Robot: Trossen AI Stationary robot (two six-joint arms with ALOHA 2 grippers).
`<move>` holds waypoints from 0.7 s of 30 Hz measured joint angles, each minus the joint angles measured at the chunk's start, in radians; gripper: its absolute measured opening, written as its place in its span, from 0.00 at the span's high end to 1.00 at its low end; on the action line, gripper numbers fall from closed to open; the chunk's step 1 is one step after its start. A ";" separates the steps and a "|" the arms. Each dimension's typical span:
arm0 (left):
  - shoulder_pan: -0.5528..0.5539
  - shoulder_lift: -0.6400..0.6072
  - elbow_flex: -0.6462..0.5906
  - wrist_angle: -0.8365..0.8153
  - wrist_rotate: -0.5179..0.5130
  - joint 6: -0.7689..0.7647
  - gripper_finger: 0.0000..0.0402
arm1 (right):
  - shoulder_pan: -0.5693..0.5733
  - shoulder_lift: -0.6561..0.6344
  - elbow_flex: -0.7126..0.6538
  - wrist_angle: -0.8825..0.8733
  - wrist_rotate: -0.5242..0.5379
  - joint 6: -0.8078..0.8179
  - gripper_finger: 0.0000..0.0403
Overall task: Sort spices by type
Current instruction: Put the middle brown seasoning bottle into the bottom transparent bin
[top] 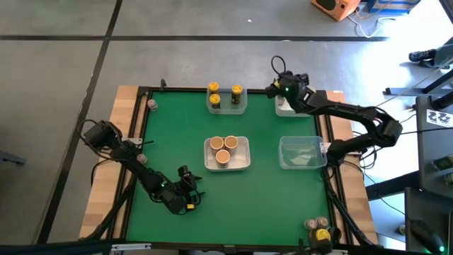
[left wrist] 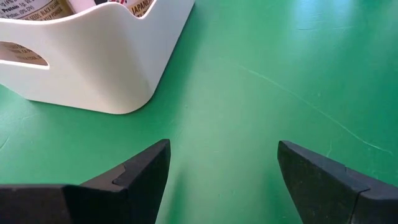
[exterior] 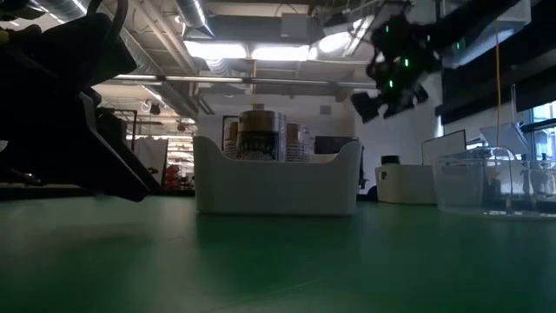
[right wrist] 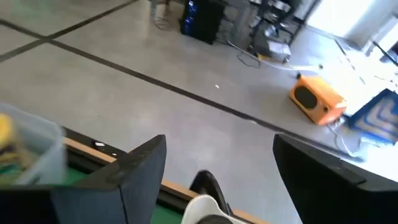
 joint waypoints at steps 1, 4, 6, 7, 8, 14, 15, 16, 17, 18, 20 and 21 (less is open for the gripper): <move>0.000 0.000 0.000 0.001 0.000 0.000 0.30 | 0.014 -0.013 0.025 -0.038 0.000 -0.008 0.27; 0.000 0.000 0.000 0.003 0.000 0.000 0.30 | 0.067 -0.042 0.096 -0.126 -0.001 -0.032 0.27; 0.000 0.000 0.000 0.004 0.000 0.000 0.30 | 0.108 -0.055 0.134 -0.174 -0.010 -0.039 0.27; 0.000 0.000 0.000 0.004 0.000 0.000 0.30 | 0.130 -0.060 0.148 -0.196 -0.023 -0.045 0.27; 0.000 0.000 0.000 0.004 0.000 0.000 0.30 | 0.154 -0.062 0.159 -0.211 -0.028 -0.050 0.27; 0.001 0.000 0.000 0.009 0.000 0.070 0.30 | 0.321 -0.062 0.178 -0.233 -0.129 -0.057 0.27; 0.001 -0.001 0.001 0.008 0.000 0.088 0.30 | 0.350 -0.062 0.178 -0.237 -0.148 -0.057 0.27; 0.001 -0.005 0.006 0.000 0.000 0.091 0.30 | 0.378 -0.062 0.178 -0.242 -0.161 -0.057 0.27; 0.001 -0.009 0.013 -0.008 0.000 0.091 0.30 | 0.408 -0.062 0.178 -0.248 -0.165 -0.057 0.27; 0.001 -0.018 0.022 -0.021 0.002 0.095 0.30 | 0.440 -0.062 0.178 -0.256 -0.166 -0.057 0.27; 0.001 -0.043 0.048 -0.075 0.009 0.117 0.30 | 0.499 -0.062 0.178 -0.273 -0.162 -0.055 0.27; 0.001 -0.058 0.063 -0.110 0.015 0.125 0.30 | 0.527 -0.061 0.178 -0.280 -0.159 -0.054 0.27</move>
